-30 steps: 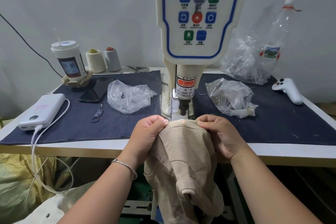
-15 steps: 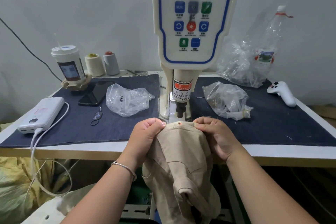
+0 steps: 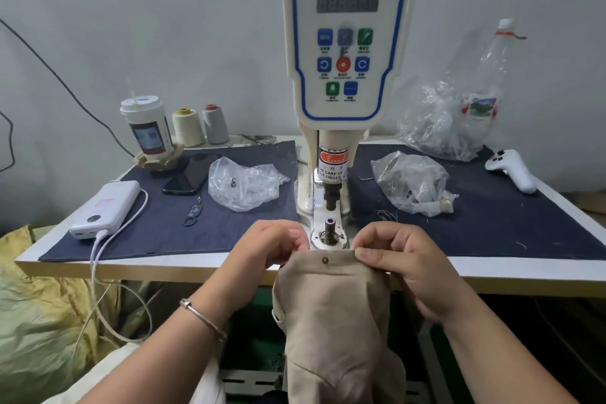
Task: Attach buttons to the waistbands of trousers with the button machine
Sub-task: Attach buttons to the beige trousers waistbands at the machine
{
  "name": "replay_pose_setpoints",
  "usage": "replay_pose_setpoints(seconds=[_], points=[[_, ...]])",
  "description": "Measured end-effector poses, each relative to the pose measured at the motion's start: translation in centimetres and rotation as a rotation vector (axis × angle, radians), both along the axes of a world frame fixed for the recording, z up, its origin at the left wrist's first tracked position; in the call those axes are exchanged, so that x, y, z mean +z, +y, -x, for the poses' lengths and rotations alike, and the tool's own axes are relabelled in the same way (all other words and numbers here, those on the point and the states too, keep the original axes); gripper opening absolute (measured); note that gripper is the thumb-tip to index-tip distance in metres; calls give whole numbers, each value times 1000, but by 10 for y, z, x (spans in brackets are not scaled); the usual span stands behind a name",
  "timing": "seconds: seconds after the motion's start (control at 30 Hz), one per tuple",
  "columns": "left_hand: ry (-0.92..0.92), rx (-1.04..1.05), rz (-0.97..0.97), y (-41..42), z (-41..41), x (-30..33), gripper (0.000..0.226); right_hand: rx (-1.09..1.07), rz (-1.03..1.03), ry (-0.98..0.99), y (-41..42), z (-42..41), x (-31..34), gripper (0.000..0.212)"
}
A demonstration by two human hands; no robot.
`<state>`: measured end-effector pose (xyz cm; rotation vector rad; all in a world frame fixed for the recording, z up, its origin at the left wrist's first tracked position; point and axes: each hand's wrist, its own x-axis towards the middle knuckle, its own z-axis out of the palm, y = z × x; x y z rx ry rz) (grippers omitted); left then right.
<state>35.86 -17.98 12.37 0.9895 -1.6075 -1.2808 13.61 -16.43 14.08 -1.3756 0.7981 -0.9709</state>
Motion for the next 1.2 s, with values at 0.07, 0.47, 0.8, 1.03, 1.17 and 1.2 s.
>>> replay_pose_setpoints(seconds=[0.07,0.47,0.8,1.03,1.17,1.2], points=[[-127,-123,-9,12,0,26,26,75,64,37,12,-4,16,5],[-270,-306,56,66,11,91,7,86,208,12,50,3,45,38],[-135,-375,90,77,-25,100,14,307,-29,439,54,29,-31,24],[-463,-30,-63,79,-59,91,27,70,374,350,68,11,26,11],[-432,-6,140,84,-21,86,41,127,555,477,69,-12,44,18],[-419,-57,173,85,-11,83,36,110,585,513,68,-17,45,21]])
